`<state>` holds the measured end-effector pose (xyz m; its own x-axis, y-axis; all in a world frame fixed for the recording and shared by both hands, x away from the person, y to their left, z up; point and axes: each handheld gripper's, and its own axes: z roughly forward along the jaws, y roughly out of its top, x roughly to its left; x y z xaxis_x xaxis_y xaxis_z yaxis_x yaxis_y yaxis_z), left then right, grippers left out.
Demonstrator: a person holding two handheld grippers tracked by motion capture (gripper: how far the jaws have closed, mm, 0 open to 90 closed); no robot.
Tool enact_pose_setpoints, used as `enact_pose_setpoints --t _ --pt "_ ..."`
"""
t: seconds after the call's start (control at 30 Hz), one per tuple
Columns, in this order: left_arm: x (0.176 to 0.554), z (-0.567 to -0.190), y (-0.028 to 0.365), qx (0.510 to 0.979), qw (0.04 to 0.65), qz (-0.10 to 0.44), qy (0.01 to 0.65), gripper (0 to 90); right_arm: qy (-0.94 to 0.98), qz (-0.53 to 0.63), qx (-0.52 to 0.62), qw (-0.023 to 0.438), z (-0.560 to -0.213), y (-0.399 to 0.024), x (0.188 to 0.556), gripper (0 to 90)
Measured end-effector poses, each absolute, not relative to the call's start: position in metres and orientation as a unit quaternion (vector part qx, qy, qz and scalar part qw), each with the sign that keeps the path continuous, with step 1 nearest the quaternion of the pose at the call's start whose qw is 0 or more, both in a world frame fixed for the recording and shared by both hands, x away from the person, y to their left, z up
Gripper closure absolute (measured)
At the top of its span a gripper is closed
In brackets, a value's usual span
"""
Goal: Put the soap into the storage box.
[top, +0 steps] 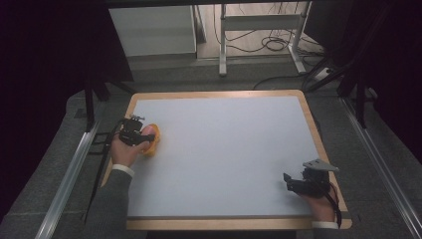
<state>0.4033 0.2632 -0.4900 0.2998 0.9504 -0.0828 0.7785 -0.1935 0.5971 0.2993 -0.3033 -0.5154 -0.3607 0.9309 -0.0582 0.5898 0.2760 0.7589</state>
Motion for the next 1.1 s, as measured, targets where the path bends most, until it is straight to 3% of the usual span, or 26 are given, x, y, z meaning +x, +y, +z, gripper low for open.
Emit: enact_pose_setpoints --t 0.17,0.3,0.4,0.8,1.1 --pt "0.402 -0.486 0.265 0.748 0.293 0.163 0.573 56.5 0.756 0.33 0.503 0.258 -0.516 -0.303 0.299 9.1" --pt "0.4 -0.478 0.267 0.742 0.298 0.177 0.574 32.6 0.757 0.33 0.502 0.257 -0.516 -0.303 0.299 9.1" --pt "0.396 -0.472 0.268 0.741 0.302 0.188 0.57 27.3 0.757 0.329 0.502 0.257 -0.516 -0.303 0.299 9.1" --pt "0.361 -0.45 0.248 0.767 0.367 0.177 0.495 24.4 0.756 0.329 0.503 0.259 -0.516 -0.303 0.299 9.1" --pt "0.338 -0.455 0.233 0.77 0.403 0.159 0.469 24.4 0.755 0.329 0.505 0.258 -0.516 -0.305 0.299 9.1"
